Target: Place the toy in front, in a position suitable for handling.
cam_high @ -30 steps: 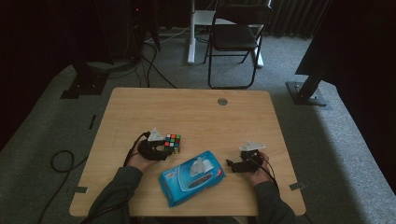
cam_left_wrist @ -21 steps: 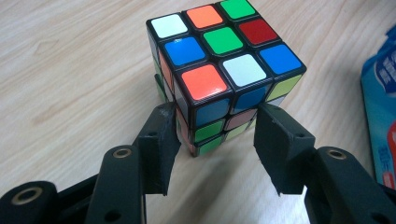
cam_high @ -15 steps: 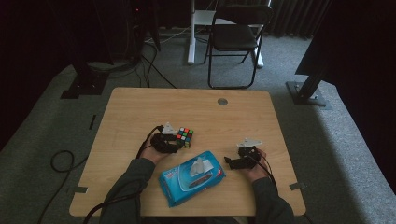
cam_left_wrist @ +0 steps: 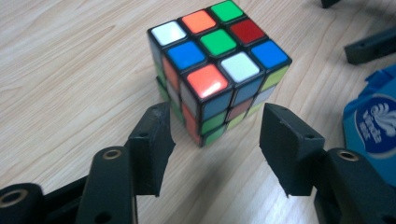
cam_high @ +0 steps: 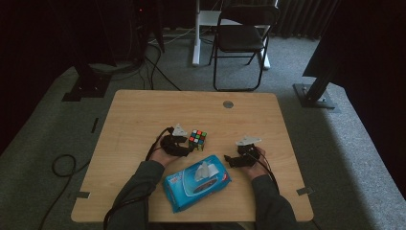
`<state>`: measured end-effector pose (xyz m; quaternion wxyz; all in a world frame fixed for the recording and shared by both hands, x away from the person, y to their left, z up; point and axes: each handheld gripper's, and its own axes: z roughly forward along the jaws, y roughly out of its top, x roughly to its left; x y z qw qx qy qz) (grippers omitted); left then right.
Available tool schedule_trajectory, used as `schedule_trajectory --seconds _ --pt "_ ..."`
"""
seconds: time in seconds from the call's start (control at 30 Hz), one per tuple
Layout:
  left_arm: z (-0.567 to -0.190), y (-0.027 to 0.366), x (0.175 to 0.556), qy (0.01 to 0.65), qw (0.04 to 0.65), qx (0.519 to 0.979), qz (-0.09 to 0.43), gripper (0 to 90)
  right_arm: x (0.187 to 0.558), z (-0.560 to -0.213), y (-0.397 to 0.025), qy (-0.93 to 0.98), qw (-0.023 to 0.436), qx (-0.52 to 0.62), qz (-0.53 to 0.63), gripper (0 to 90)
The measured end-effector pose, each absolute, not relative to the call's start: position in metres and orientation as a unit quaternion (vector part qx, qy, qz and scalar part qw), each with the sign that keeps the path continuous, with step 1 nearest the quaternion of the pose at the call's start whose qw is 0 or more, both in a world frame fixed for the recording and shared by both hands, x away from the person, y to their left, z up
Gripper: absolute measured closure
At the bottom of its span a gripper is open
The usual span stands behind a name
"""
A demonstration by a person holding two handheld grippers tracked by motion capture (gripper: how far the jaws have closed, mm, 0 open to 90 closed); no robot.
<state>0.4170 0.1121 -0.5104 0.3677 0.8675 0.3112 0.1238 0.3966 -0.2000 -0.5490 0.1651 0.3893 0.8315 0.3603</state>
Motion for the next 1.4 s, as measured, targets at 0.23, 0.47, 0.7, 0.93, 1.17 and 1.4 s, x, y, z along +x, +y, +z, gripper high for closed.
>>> schedule_trajectory --seconds 0.23,0.47,0.7,0.93,1.17,1.4 --pt "-0.506 0.129 0.409 0.324 0.388 0.855 0.121 42.4 0.405 -0.549 -0.188 0.831 0.167 0.389 0.361 17.0" --pt "-0.504 0.144 0.396 0.334 0.394 0.847 0.127 42.3 0.406 -0.549 -0.183 0.827 0.17 0.395 0.362 19.2" --pt "-0.496 0.159 0.384 0.346 0.397 0.838 0.141 42.2 0.406 -0.549 -0.182 0.827 0.171 0.396 0.361 19.1" --pt "-0.49 0.166 0.377 0.347 0.406 0.832 0.149 42.1 0.406 -0.549 -0.181 0.825 0.172 0.4 0.36 19.1" --pt "-0.484 0.174 0.372 0.344 0.418 0.828 0.148 42.1 0.405 -0.549 -0.181 0.824 0.174 0.401 0.36 19.1" --pt "-0.475 0.183 0.366 0.345 0.431 0.82 0.154 42.1 0.405 -0.549 -0.18 0.822 0.174 0.405 0.36 19.1"
